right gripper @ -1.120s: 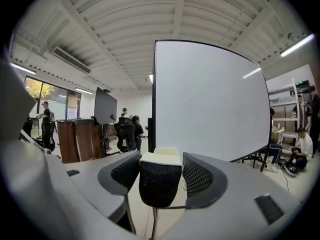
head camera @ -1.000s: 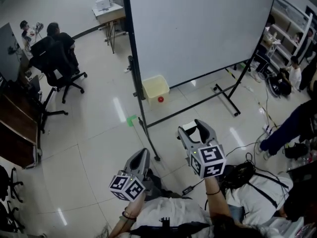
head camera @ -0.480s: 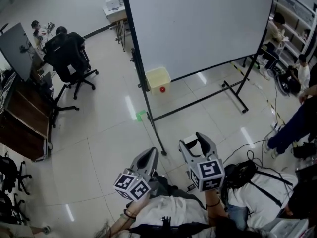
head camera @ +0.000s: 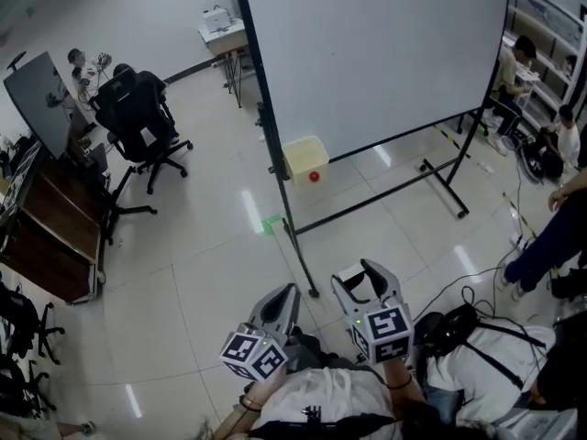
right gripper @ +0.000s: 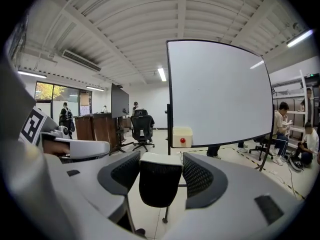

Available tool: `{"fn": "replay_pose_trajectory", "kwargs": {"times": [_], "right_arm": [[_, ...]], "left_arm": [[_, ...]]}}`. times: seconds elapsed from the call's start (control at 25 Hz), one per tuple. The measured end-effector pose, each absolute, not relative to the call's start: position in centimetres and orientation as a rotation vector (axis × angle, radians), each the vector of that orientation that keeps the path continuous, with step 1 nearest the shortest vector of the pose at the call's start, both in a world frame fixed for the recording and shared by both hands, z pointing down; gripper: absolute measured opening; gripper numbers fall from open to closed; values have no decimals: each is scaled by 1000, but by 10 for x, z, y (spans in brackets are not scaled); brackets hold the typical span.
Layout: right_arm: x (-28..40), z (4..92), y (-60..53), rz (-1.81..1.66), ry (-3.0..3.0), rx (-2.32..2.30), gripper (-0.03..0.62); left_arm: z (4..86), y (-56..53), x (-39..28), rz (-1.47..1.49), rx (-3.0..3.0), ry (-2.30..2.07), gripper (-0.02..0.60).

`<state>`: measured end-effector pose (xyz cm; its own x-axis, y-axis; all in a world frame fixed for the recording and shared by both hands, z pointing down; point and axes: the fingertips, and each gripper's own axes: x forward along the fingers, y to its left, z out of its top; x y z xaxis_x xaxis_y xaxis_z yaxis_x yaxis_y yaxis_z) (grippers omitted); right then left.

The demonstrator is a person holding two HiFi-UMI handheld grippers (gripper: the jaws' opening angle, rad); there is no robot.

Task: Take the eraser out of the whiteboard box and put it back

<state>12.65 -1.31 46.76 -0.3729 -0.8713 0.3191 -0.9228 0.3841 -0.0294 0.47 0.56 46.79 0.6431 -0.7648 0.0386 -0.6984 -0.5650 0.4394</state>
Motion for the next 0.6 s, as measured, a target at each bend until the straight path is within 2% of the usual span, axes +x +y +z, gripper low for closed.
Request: {"fn": "replay_pose_trajectory", "kwargs": {"times": [0.6], "right_arm": [[126, 460, -11, 314, -2386, 1628, 276]], "left_arm": [[474, 0, -5, -226, 2392, -1151, -14]]}}
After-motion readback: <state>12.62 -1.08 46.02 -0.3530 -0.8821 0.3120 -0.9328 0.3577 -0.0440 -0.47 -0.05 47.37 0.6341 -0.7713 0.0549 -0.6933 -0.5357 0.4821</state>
